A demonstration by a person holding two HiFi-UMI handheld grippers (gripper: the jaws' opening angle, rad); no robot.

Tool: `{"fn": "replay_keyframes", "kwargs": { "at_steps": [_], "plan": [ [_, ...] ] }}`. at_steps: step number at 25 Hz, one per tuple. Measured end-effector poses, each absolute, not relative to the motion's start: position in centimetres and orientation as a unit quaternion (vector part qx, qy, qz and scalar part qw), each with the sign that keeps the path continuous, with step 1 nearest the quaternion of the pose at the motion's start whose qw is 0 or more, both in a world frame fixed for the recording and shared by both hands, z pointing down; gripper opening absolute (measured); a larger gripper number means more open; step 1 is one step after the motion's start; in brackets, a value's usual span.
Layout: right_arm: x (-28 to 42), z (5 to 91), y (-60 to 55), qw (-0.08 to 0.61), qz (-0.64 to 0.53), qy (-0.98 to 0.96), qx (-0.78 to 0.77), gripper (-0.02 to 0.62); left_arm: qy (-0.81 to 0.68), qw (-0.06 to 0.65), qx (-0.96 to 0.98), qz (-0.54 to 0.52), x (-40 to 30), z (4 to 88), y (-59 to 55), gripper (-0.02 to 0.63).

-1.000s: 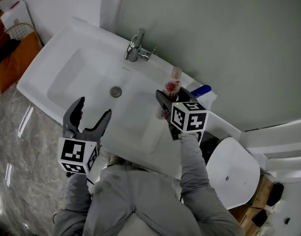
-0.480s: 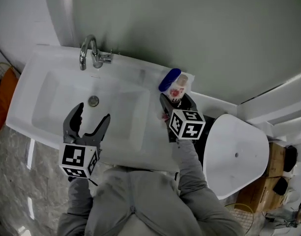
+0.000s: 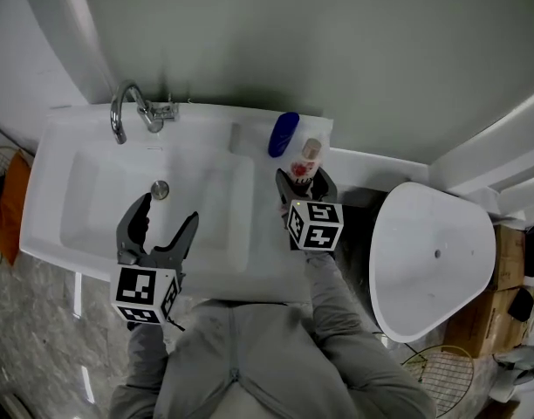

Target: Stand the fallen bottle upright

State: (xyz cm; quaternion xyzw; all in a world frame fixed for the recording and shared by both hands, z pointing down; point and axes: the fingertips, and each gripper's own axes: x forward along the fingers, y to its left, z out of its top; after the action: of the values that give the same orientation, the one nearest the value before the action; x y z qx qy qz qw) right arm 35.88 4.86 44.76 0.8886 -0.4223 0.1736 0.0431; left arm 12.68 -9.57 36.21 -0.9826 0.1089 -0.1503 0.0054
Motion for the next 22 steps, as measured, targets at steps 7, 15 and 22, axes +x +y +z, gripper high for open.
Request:
{"fn": "replay_keyframes", "kwargs": {
  "at_steps": [7, 15, 22],
  "plan": [
    [35.7, 44.9, 4.3, 0.058, 0.129, -0.421, 0.896, 0.336, 0.102, 0.015, -0.981, -0.163, 13.3, 36.4, -8.6, 0.420],
    [34.5, 44.8, 4.2, 0.085, 0.098, -0.433, 0.892, 0.337, 0.097, 0.019, -0.981, -0.168, 13.6, 36.6, -7.5, 0.420],
    [33.6, 44.9, 5.5, 0.088, 0.106, -0.430, 0.892, 0.339, 0.089, 0.018, -0.982, -0.168, 13.8, 36.7, -6.5, 0.420]
  ]
}}
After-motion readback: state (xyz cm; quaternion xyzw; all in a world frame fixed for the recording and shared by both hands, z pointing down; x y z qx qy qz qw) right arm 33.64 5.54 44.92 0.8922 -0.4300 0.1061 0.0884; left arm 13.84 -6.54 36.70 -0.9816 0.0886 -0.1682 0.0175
